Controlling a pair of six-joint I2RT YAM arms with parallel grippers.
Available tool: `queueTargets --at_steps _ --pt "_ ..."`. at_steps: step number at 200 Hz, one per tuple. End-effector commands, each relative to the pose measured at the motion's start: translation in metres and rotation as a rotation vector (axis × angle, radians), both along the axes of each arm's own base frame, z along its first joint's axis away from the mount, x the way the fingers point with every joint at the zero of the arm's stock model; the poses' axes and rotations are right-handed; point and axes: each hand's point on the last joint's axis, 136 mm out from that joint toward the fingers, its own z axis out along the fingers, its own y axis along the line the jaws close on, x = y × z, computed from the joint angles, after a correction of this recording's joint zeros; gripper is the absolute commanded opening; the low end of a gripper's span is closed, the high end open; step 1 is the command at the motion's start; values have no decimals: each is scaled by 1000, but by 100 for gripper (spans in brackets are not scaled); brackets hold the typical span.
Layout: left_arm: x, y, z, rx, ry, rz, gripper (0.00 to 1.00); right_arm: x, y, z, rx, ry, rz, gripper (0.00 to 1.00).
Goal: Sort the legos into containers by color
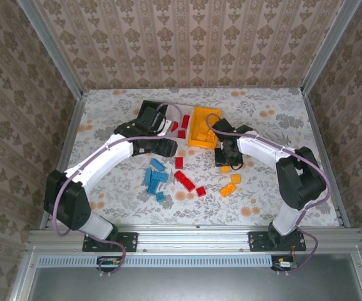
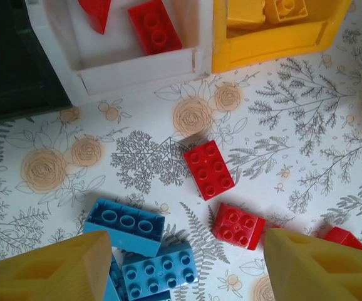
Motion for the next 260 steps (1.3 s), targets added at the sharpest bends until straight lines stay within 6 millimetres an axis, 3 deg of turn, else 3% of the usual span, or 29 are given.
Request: queueTargets --at_steps 1,30,54,82,98,145,177,210,240,260 --pt "-10 -4 6 -61 -14 3 69 10 0 46 -6 -86 22 38" --pt "-24 -3 -4 -108 5 -3 73 38 6 84 -13 -172 39 38" --pt "-32 -1 -16 -134 25 16 79 71 16 100 -6 -218 48 39" --pt "-42 4 -33 -152 61 45 84 114 34 96 0 -241 70 40" --pt "-49 3 -39 -180 75 42 87 136 43 83 5 -229 82 39" --pt "-56 15 -45 -170 69 83 94 173 59 49 17 -185 94 41" --pt "-55 24 -42 -143 58 116 99 177 57 51 17 -185 95 60" --pt "-48 44 -45 -73 50 188 100 167 59 82 69 -239 98 64" --pt "-45 71 -61 57 103 256 96 132 52 108 144 -288 74 65" --pt "-48 80 -72 93 130 276 86 99 37 107 157 -279 53 65"
